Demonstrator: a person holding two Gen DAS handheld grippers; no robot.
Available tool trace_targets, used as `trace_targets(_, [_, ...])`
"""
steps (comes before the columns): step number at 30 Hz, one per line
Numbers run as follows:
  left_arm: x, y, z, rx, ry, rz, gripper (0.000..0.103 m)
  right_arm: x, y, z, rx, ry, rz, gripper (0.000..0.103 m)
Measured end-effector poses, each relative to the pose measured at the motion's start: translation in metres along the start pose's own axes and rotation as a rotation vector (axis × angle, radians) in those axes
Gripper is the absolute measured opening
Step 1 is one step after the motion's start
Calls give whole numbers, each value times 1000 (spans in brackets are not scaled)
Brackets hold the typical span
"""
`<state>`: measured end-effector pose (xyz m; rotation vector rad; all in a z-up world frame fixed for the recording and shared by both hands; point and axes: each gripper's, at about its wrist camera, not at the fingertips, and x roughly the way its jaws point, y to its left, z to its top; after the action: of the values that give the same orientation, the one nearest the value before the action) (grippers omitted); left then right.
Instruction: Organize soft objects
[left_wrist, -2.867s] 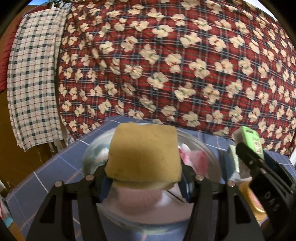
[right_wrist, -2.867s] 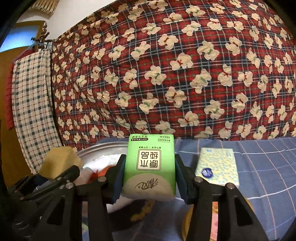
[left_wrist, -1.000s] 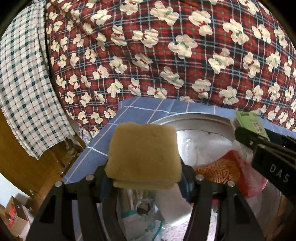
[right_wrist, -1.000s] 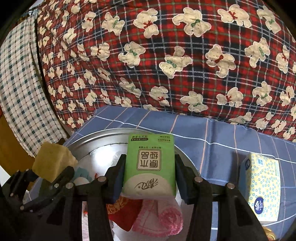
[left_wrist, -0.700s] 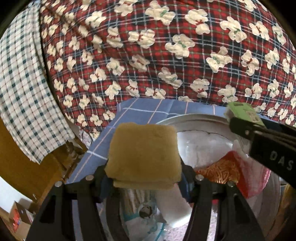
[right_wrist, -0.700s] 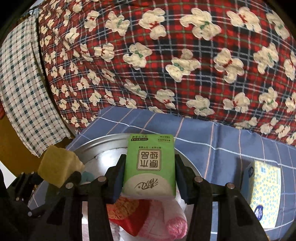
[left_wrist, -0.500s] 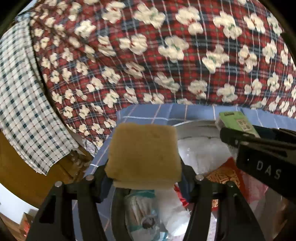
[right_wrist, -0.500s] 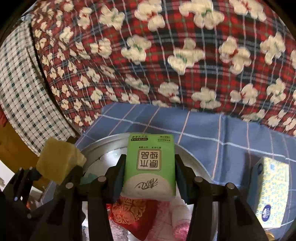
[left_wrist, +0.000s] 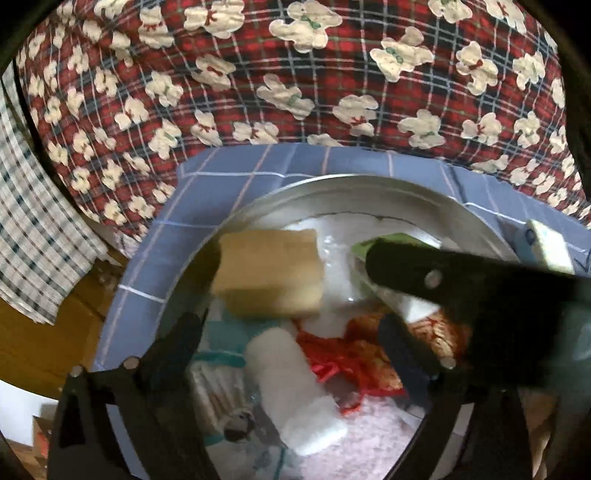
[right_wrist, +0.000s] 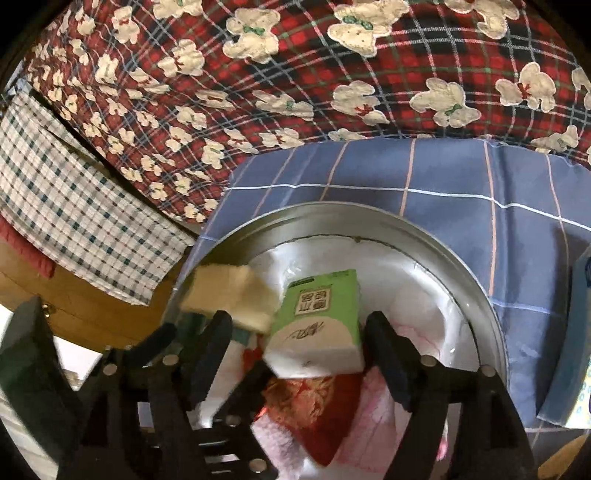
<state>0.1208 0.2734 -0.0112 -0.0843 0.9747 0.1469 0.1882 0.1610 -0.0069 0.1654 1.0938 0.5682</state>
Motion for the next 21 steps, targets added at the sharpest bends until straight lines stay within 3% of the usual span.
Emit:
trace_targets(3, [-5,2,-4,-28,-10,-1,98,-11,1,0,10,-8,19,77])
trace_targets(9, [-25,0,-16,-57,-113,17,98,-40,-3,-12,39,-104,37,77])
trace_targets(17, [-45,4,-37,-112,-298,130,100,-73,-18,-50,33,-366,-14,77])
trace_targets(21, [-58,9,-48,-154,-396,135,101,-88,-14,-69,-42,-517,-51,77])
